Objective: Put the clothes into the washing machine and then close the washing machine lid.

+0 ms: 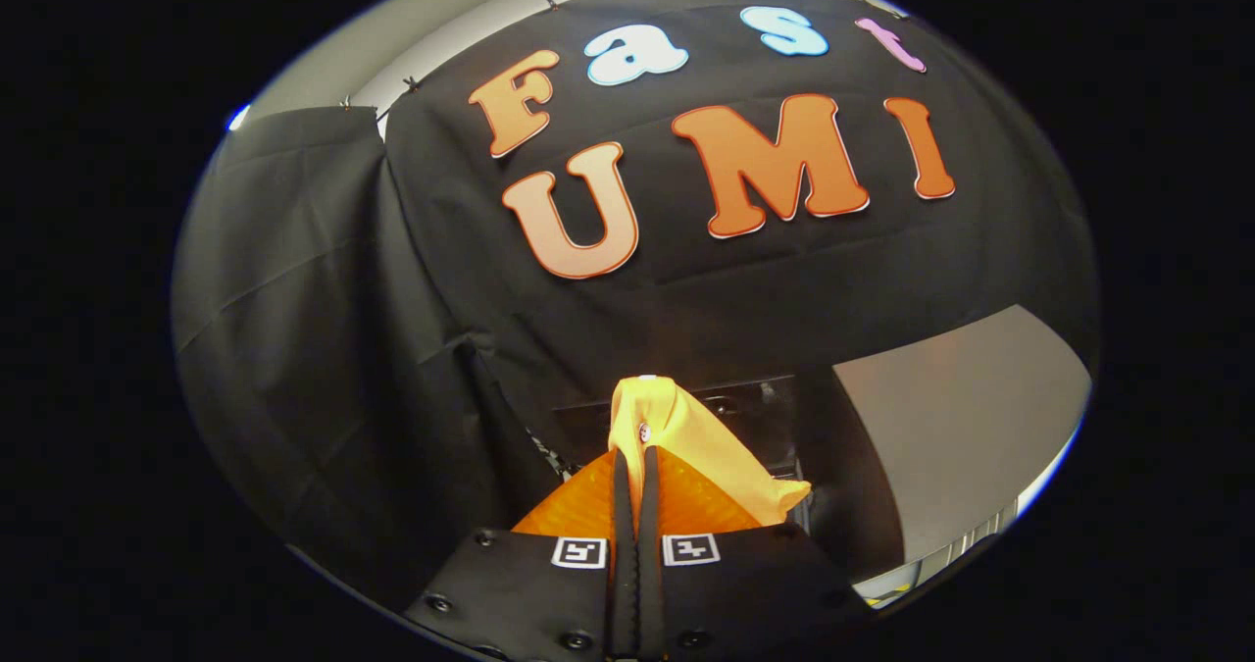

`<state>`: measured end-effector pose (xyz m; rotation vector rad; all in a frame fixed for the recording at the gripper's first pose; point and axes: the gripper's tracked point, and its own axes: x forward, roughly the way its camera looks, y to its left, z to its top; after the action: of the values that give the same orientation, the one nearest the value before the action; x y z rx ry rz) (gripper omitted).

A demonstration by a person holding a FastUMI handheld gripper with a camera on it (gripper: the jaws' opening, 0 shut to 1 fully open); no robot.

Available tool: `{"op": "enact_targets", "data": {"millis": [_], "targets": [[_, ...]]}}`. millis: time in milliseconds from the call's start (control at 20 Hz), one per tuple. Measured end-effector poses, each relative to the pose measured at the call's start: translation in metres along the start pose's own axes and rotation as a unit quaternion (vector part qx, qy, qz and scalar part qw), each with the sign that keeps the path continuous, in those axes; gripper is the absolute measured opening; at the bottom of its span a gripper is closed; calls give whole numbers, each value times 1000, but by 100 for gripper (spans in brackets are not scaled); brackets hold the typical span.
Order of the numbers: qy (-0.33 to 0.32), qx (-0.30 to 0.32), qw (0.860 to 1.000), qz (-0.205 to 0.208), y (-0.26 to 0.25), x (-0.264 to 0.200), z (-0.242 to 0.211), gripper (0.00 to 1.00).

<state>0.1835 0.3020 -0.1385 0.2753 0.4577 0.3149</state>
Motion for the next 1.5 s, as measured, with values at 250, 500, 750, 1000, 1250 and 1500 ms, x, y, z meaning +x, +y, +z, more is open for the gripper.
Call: {"op": "enact_targets", "data": {"millis": [250,500,750,1000,1250,1500], "targets": [[16,17,1000,14,16,44,-31,7],[25,40,999,3,11,87,-56,7],[50,50,997,-24,-10,126,-92,7],[94,57,992,-58,-39,168,-144,7],[142,80,983,-86,-66,200,-200,7],[178,90,974,-107,-84,220,-247,7]]}}
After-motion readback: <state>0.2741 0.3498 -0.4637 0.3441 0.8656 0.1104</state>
